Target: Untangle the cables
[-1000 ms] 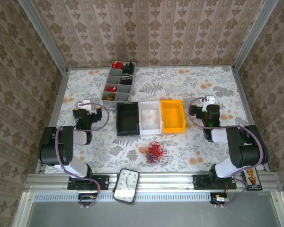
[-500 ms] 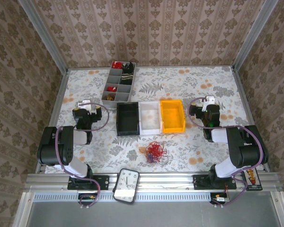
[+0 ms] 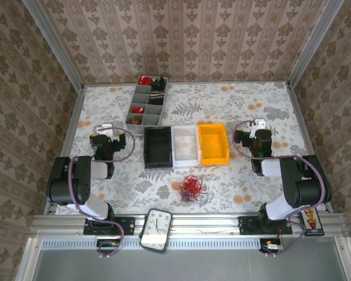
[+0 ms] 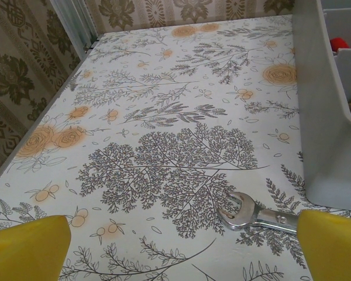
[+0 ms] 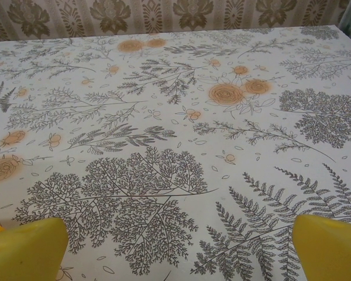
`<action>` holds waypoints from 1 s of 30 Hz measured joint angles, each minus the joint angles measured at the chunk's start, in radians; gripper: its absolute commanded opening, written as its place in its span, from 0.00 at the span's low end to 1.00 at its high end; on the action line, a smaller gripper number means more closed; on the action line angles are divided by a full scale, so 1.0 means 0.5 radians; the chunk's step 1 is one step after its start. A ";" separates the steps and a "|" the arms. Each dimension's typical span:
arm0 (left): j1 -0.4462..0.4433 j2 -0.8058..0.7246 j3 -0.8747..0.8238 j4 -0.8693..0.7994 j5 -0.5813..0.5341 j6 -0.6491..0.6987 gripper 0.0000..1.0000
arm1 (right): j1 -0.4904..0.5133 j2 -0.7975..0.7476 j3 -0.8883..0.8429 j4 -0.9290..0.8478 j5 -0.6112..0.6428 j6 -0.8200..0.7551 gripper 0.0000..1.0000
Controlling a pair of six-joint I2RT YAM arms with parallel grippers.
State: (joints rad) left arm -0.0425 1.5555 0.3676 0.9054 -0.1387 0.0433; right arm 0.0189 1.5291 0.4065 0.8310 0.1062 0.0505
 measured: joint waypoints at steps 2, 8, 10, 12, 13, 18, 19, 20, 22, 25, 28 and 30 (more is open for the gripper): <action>-0.046 -0.079 0.028 -0.139 -0.008 0.036 1.00 | 0.001 -0.001 0.000 -0.003 -0.001 0.001 1.00; -0.307 -0.494 0.451 -0.839 -0.226 0.043 1.00 | 0.028 -0.294 0.330 -0.793 0.114 0.109 1.00; -0.404 -0.565 0.589 -0.985 -0.342 -0.025 1.00 | 0.092 -0.430 0.494 -0.976 0.233 0.191 1.00; -0.510 -0.613 0.671 -1.112 -0.424 -0.128 1.00 | 0.215 -0.539 0.626 -1.135 0.331 0.268 1.00; -0.566 -0.624 0.694 -1.179 -0.449 -0.195 1.00 | 0.291 -0.567 0.690 -1.216 0.373 0.298 1.00; -0.799 -0.558 0.734 -1.550 -0.395 -0.556 0.99 | 0.606 -0.487 0.934 -1.601 0.486 0.401 1.00; -0.837 -0.533 0.735 -1.604 -0.372 -0.610 0.96 | 0.638 -0.459 0.954 -1.666 0.496 0.420 1.00; -0.880 -0.508 0.735 -1.661 -0.338 -0.664 0.91 | 0.655 -0.437 0.963 -1.719 0.503 0.433 1.00; -0.952 -0.475 0.734 -1.750 -0.294 -0.743 0.84 | 0.667 -0.404 0.970 -1.812 0.510 0.453 1.00; -1.014 -0.465 0.710 -1.826 -0.235 -0.877 0.76 | 0.667 -0.360 1.007 -1.923 0.517 0.485 1.00; -1.012 -0.446 0.653 -1.834 -0.179 -0.988 0.69 | 0.676 -0.346 1.048 -1.965 0.523 0.502 1.00; -1.012 -0.392 0.639 -1.845 -0.133 -1.041 0.64 | 0.681 -0.344 1.067 -1.981 0.523 0.518 1.00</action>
State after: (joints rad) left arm -0.5488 1.3594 0.6868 -0.0170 -0.2050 -0.4770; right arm 0.3595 1.3571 0.9401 -0.1593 0.3676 0.3096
